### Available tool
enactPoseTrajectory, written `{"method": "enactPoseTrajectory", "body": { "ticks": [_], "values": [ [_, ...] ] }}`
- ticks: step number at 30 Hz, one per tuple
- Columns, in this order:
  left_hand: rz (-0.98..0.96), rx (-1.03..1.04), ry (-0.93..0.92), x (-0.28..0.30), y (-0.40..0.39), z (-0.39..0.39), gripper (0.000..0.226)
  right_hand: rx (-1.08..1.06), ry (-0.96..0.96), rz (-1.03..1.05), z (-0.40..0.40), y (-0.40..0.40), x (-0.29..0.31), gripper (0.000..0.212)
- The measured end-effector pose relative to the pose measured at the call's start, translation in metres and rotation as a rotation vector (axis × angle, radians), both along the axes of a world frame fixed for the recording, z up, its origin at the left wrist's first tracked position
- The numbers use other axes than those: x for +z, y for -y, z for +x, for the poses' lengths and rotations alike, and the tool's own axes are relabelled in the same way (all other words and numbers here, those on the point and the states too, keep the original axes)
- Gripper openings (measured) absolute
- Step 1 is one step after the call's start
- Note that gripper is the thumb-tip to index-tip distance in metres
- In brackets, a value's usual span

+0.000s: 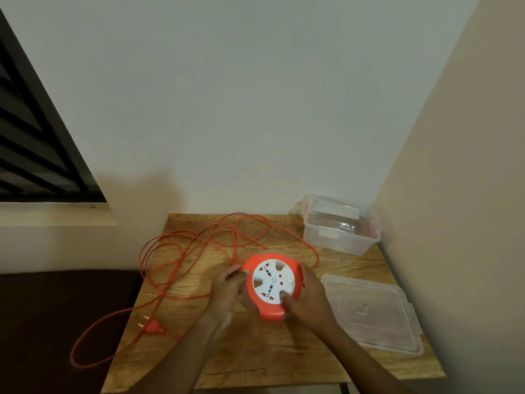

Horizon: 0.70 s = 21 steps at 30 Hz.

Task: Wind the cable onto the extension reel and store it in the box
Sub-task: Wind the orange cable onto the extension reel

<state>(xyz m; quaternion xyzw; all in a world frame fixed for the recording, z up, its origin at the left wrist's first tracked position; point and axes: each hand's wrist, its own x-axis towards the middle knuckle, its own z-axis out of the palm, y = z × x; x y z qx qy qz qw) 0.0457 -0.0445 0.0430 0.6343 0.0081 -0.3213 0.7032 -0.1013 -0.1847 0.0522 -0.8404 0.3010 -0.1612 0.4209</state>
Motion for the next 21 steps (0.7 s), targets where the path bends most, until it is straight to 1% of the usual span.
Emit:
{"method": "enactPoseTrajectory", "body": {
  "ticks": [3, 5, 7, 9, 11, 14, 21],
  "values": [
    [-0.15, 0.033, -0.072, 0.019, 0.007, 0.014, 0.033, -0.049, 0.054, -0.042, 0.009, 0.001, 0.02, 0.078],
    [-0.235, 0.013, -0.069, 0.034, 0.013, 0.022, 0.038, -0.081, 0.1, -0.068, 0.014, 0.001, 0.037, 0.081],
    [-0.317, -0.031, -0.053, 0.052, 0.019, 0.028, 0.045, -0.096, 0.152, -0.097, 0.018, 0.003, 0.054, 0.078],
    [-0.385, -0.061, -0.054, 0.068, 0.026, 0.031, 0.048, -0.099, 0.2, -0.157, 0.02, 0.004, 0.071, 0.075],
    [-0.391, -0.084, -0.047, 0.08, 0.033, 0.033, 0.052, -0.091, 0.222, -0.228, 0.023, 0.006, 0.083, 0.073],
    [-0.339, -0.119, -0.058, 0.095, 0.044, 0.034, 0.06, -0.066, 0.218, -0.312, 0.029, 0.009, 0.097, 0.072],
    [-0.269, -0.138, 0.008, 0.133, 0.067, 0.049, 0.058, -0.003, 0.164, -0.435, 0.045, 0.033, 0.129, 0.068]
  ]
}}
